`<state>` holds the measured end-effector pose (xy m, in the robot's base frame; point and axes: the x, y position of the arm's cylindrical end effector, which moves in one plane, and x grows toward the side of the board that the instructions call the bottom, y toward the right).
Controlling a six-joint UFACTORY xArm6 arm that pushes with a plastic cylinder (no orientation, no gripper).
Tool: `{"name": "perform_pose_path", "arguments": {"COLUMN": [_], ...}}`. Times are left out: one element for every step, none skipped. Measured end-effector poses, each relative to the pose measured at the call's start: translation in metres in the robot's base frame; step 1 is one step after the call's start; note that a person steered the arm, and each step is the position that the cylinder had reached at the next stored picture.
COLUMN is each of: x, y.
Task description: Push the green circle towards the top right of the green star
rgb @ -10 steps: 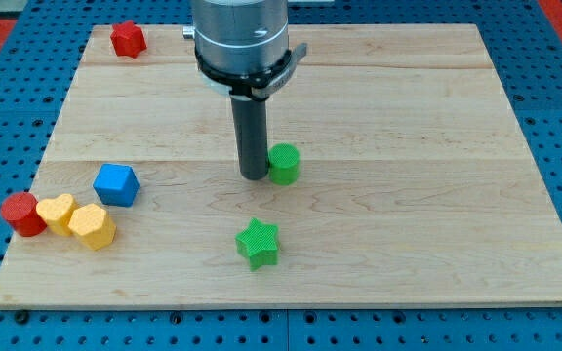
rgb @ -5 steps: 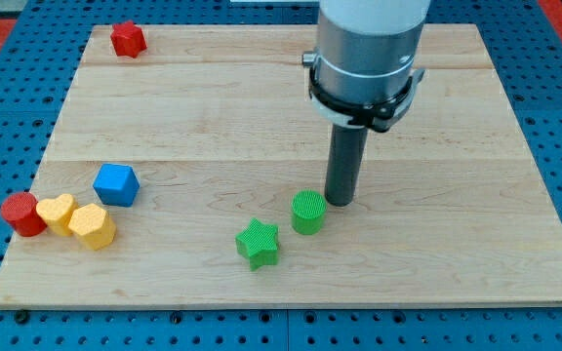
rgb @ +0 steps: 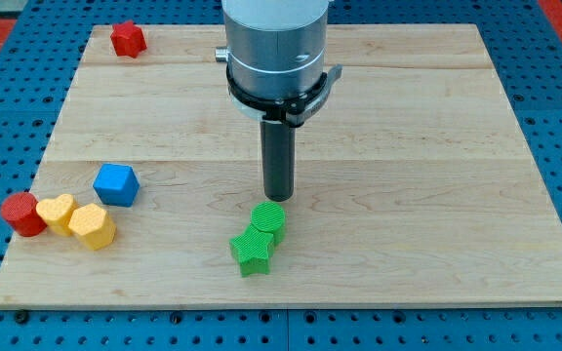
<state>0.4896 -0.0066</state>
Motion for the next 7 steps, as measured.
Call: {"name": "perform_pose_path", "arguments": {"x": [-0.006, -0.028, -0.073, -0.089, -0.074, -0.052, -0.045], "y": [0.003, -0.022, -0.042, -0.118, -0.197, -0.238, -0.212]}}
